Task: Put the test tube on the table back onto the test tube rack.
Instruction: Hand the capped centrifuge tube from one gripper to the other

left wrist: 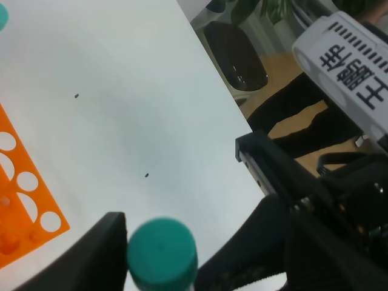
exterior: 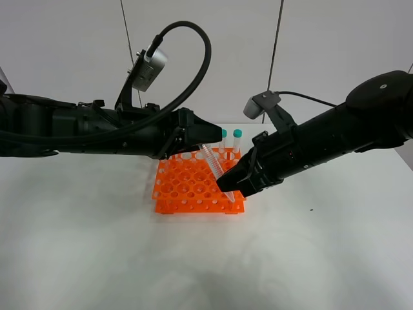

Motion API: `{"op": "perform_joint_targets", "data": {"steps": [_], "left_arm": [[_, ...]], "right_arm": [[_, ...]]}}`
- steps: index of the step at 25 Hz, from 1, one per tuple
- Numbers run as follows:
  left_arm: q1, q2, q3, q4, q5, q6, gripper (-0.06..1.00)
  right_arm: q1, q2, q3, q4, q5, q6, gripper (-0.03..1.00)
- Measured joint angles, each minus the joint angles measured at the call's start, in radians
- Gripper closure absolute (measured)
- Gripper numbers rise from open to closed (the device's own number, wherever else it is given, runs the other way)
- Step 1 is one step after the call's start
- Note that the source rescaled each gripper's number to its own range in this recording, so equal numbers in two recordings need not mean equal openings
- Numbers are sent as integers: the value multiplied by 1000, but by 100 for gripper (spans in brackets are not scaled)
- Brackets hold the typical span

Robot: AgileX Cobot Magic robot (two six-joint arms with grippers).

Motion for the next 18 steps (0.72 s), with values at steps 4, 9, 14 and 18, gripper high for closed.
{"op": "perform_joint_targets", "data": {"steps": [4,9,14,18], "left_arm": [[0,0,0,0,3,0,17],[0,0,0,0,2,0,29],[0,0,0,0,2,0,36],[0,0,0,0,-4,0,77]], "right_arm": [[0,0,0,-3,2,0,96],[0,0,0,-2,5,0,96],[0,0,0,9,6,0,96],[0,0,0,9,9,0,96]]}}
